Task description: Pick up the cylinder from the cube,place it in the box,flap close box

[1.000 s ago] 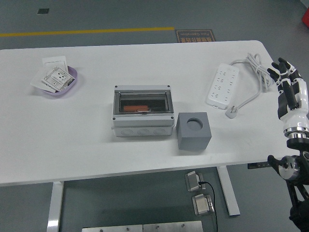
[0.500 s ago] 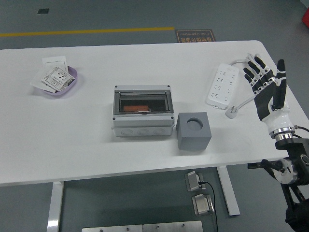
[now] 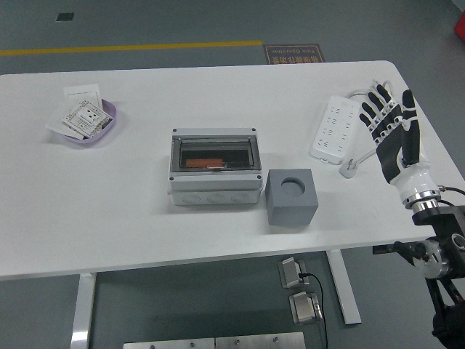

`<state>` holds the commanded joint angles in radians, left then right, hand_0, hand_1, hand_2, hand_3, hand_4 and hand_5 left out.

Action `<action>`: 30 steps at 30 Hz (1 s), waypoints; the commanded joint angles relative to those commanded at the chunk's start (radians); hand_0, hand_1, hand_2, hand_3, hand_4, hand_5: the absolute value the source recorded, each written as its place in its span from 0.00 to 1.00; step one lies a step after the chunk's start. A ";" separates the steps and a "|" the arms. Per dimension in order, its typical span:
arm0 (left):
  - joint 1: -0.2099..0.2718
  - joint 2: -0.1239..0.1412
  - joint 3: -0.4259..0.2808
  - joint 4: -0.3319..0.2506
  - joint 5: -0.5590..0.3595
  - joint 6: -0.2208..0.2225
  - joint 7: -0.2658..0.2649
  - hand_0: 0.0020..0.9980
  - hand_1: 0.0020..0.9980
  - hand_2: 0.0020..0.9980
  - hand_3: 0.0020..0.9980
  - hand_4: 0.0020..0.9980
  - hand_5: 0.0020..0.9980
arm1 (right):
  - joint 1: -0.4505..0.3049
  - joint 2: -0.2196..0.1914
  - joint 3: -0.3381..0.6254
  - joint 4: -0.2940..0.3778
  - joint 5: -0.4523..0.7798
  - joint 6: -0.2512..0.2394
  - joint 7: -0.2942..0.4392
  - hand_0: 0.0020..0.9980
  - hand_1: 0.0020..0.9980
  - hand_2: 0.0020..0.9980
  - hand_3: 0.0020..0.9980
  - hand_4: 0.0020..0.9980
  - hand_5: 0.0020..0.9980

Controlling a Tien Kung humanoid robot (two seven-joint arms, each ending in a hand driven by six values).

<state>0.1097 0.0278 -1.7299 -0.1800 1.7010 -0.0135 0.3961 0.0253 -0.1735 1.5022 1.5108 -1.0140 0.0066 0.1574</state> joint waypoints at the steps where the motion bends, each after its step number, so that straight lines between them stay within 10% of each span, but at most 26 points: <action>1: 0.000 0.000 0.000 0.000 -0.001 0.000 0.000 0.64 0.68 0.62 0.62 0.71 0.44 | 0.000 0.000 0.001 0.001 -0.008 -0.014 -0.001 1.00 1.00 1.00 1.00 1.00 1.00; 12: -0.002 -0.003 0.000 0.000 -0.001 0.001 -0.002 0.64 0.68 0.63 0.62 0.71 0.44 | 0.004 -0.003 0.045 0.009 -0.193 -0.196 0.014 1.00 1.00 1.00 1.00 1.00 1.00; 13: -0.002 -0.003 0.000 0.000 -0.001 0.001 -0.002 0.64 0.68 0.63 0.62 0.71 0.44 | 0.006 -0.004 0.050 0.010 -0.220 -0.197 0.006 1.00 0.74 0.76 0.79 0.97 0.96; 18: -0.005 -0.006 -0.002 0.000 0.000 0.002 -0.003 0.64 0.68 0.63 0.62 0.71 0.44 | 0.018 -0.023 0.076 0.028 -0.373 -0.200 -0.071 1.00 0.74 0.76 0.79 0.97 0.96; 19: -0.005 -0.006 -0.002 0.000 0.001 0.002 -0.003 0.64 0.68 0.63 0.62 0.71 0.45 | 0.021 -0.029 0.079 0.032 -0.408 -0.203 -0.089 0.88 0.72 0.77 0.80 0.91 0.56; 24: -0.009 -0.009 -0.006 0.000 0.004 0.002 -0.002 0.64 0.68 0.63 0.62 0.71 0.45 | 0.039 -0.052 0.093 0.037 -0.605 -0.252 -0.169 0.88 0.72 0.77 0.80 0.91 0.56; 25: -0.009 -0.010 -0.006 0.000 0.003 0.002 -0.002 0.65 0.68 0.63 0.62 0.71 0.45 | 0.041 -0.053 0.096 0.036 -0.641 -0.261 -0.176 0.98 0.89 0.98 1.00 0.89 0.28; 30: -0.011 -0.010 -0.004 0.000 -0.001 0.002 -0.002 0.65 0.68 0.63 0.62 0.71 0.45 | 0.041 -0.046 0.114 0.034 -0.836 -0.298 -0.188 0.98 0.89 0.98 1.00 0.89 0.28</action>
<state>0.0990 0.0177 -1.7336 -0.1800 1.7000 -0.0112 0.3938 0.0661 -0.2197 1.6162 1.5445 -1.8505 -0.2915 -0.0307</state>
